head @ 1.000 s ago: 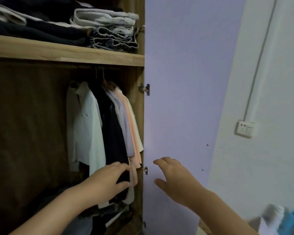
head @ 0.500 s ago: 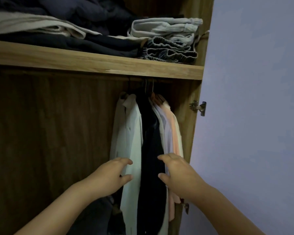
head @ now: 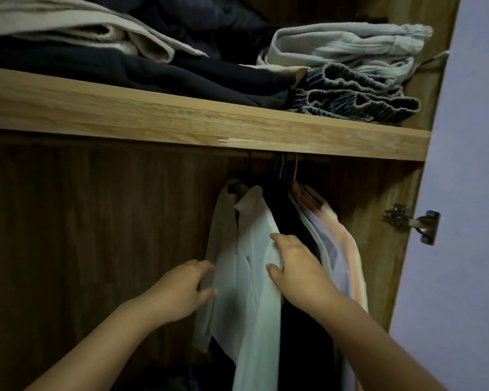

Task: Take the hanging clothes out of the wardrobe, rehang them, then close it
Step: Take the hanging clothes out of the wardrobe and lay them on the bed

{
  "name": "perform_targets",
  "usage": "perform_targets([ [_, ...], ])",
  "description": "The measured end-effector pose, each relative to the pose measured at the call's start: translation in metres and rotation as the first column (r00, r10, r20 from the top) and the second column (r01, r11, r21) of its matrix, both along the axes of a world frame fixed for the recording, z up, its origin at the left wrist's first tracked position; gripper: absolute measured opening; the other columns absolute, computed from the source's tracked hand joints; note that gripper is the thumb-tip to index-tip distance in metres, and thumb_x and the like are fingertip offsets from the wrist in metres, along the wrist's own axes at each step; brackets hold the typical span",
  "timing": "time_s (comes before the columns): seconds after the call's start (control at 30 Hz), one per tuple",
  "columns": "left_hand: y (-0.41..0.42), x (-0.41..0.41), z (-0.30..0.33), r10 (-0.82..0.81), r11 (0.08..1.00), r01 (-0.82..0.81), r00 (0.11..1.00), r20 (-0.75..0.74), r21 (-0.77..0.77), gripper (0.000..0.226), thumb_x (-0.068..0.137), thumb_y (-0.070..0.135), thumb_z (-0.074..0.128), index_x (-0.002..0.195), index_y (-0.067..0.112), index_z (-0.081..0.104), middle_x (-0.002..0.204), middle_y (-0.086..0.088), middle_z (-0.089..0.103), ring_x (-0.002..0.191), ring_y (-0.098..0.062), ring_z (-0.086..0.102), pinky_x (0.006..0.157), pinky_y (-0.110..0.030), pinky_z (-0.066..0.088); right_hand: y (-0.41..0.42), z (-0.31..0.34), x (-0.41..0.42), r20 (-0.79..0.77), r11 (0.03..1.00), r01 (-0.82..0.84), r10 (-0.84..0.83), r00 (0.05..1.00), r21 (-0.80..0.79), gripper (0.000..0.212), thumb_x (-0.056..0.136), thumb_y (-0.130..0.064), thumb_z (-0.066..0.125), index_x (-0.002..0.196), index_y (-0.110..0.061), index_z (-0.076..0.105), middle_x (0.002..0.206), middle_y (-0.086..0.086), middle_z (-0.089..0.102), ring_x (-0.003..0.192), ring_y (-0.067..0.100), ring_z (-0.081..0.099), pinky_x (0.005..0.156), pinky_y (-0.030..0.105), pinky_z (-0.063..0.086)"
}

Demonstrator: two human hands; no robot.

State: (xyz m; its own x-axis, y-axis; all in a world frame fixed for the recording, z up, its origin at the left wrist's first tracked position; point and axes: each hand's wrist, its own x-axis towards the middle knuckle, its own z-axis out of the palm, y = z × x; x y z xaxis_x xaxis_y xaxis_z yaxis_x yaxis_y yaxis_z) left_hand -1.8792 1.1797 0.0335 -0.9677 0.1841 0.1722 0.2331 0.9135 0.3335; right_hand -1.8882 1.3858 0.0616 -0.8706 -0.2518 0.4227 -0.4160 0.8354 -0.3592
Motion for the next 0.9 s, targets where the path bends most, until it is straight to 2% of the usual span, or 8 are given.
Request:
perform_targets([
  [0.13,-0.021,-0.037,0.004,0.004,1.0,-0.004,1.0,-0.004,0.017,0.051,0.094,0.038,0.049,0.141,0.027,0.032,0.143,0.006,0.038,0.127,-0.006,0.04,0.099,-0.015,0.032,-0.024,0.013,-0.046,-0.061,0.993,0.071,-0.077,0.995,-0.093,0.057,0.094,-0.02,0.05,0.146,-0.016,0.026,0.141,0.002,0.037,0.131,0.018,0.035,0.105,0.026,0.031],
  [0.23,-0.031,-0.057,0.005,0.008,1.0,-0.008,1.0,0.0,0.027,0.05,0.094,0.038,0.049,0.14,0.029,0.032,0.143,0.007,0.037,0.126,-0.006,0.04,0.097,-0.014,0.031,-0.039,0.016,-0.076,-0.047,0.984,0.114,-0.122,0.991,-0.137,0.049,0.094,-0.018,0.051,0.14,-0.013,0.035,0.13,0.008,0.046,0.12,0.023,0.046,0.097,0.029,0.04],
  [0.3,-0.036,-0.066,0.005,0.003,1.0,-0.003,1.0,-0.002,0.026,0.05,0.094,0.038,0.049,0.14,0.029,0.032,0.144,0.007,0.037,0.128,-0.006,0.039,0.099,-0.014,0.031,-0.047,0.018,-0.092,0.02,0.968,0.14,-0.139,0.99,-0.21,0.042,0.092,-0.015,0.052,0.132,-0.01,0.043,0.122,0.011,0.053,0.111,0.027,0.054,0.089,0.031,0.046],
  [0.4,-0.043,-0.075,0.006,-0.013,0.999,0.013,1.0,0.005,0.036,0.049,0.094,0.036,0.049,0.14,0.028,0.032,0.144,0.007,0.037,0.128,-0.006,0.039,0.101,-0.015,0.031,-0.056,0.02,-0.111,0.188,0.891,0.148,-0.072,0.98,-0.43,0.025,0.088,-0.011,0.054,0.112,-0.005,0.057,0.106,0.016,0.064,0.096,0.032,0.062,0.079,0.035,0.052],
  [0.5,-0.051,-0.083,0.007,-0.014,0.998,0.013,1.0,0.006,0.058,0.05,0.094,0.035,0.05,0.14,0.027,0.032,0.143,0.006,0.038,0.126,-0.007,0.042,0.102,-0.018,0.035,-0.062,0.023,-0.116,0.223,0.709,0.082,0.108,0.969,-0.7,0.013,0.089,-0.003,0.05,0.093,-0.007,0.061,0.1,0.024,0.065,0.094,0.039,0.063,0.082,0.04,0.053],
  [0.57,-0.057,-0.086,0.007,-0.011,0.998,0.011,1.0,-0.001,0.067,0.049,0.094,0.034,0.05,0.139,0.027,0.033,0.143,0.006,0.039,0.126,-0.007,0.042,0.103,-0.019,0.035,-0.061,0.024,-0.116,0.182,0.627,0.049,0.15,0.972,-0.778,0.018,0.089,0.002,0.048,0.094,-0.01,0.061,0.101,0.022,0.065,0.096,0.036,0.063,0.083,0.038,0.052],
  [0.7,-0.068,-0.092,0.005,-0.014,0.996,0.017,0.999,-0.037,0.086,0.048,0.092,0.035,0.053,0.137,0.028,0.036,0.141,0.006,0.042,0.125,-0.006,0.043,0.104,-0.02,0.035,-0.058,0.023,-0.112,0.116,0.593,-0.022,0.194,0.974,-0.805,0.037,0.084,0.004,0.05,0.118,-0.009,0.059,0.11,0.014,0.065,0.103,0.031,0.062,0.095,0.048,0.049],
  [0.9,-0.071,-0.094,0.006,-0.037,0.995,0.043,0.997,-0.065,0.091,0.047,0.091,0.033,0.054,0.136,0.028,0.038,0.137,0.007,0.044,0.12,-0.006,0.047,0.099,-0.017,0.037,-0.051,0.029,-0.109,0.038,0.504,-0.088,0.235,0.971,-0.859,0.03,0.084,0.004,0.053,0.101,-0.018,0.066,0.102,0.015,0.069,0.099,0.033,0.064,0.095,0.054,0.047],
])
